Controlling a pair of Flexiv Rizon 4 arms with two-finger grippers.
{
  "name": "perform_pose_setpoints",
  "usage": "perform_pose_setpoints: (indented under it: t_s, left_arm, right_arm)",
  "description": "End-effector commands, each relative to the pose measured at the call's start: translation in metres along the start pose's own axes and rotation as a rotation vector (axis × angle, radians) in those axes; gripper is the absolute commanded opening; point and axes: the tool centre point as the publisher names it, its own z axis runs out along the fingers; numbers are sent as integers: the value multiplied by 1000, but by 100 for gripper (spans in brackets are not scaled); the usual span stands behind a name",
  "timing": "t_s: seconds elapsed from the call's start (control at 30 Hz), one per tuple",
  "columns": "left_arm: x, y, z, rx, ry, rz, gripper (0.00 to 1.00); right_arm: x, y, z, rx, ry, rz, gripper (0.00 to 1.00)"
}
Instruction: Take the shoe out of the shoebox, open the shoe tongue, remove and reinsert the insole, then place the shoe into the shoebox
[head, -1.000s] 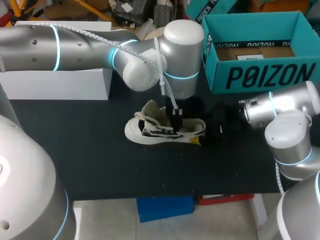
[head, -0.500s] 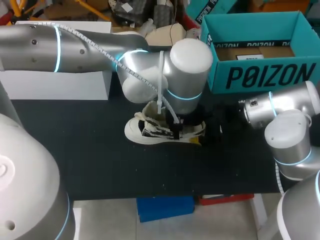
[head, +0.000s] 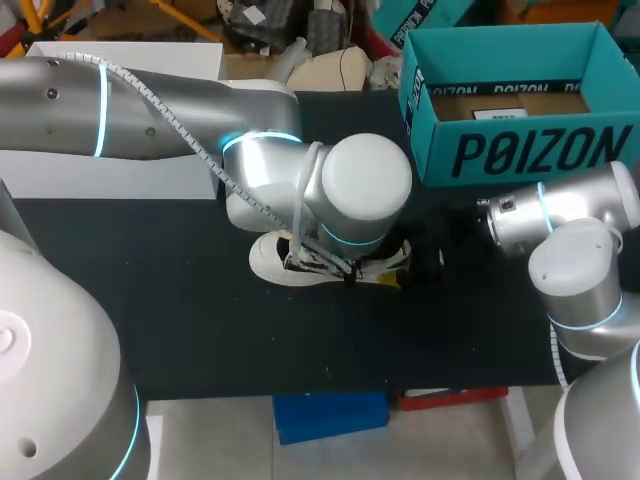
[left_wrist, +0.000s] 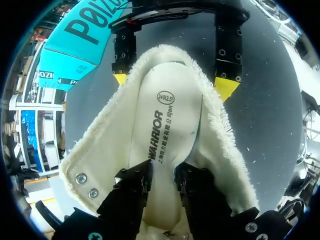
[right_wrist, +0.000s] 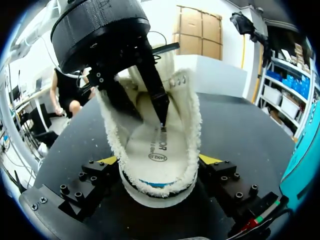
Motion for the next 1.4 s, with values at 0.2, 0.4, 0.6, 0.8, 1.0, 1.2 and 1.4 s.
perform_pose_setpoints:
  t_s: [0.2,0.4,0.6,0.8,1.0,1.2,1.4]
  left_arm:
    - [-12,7,46,77,-151,-20,24]
    - [-7,1,51,80,-117,-11,0]
    - [-6,-4,50,64,-26,11,0]
    - [-13,-4,29,168,195,-36,0]
    - [-19,-4,-2,241,278,-30,0]
    - [-22,-7,-27,295,306,-10,0]
    - [-21,-10,-47,344,304,26,0]
  right_arm:
    - [0,1,-1,2,0,2,0]
    - [0,1,-1,2,0,2,0]
    - [0,1,-1,2,0,2,0]
    - [0,1,-1,2,0,2,0]
    - [0,1,-1,2,0,2,0]
    - [0,1,-1,2,0,2,0]
    - [0,1,-1,2,0,2,0]
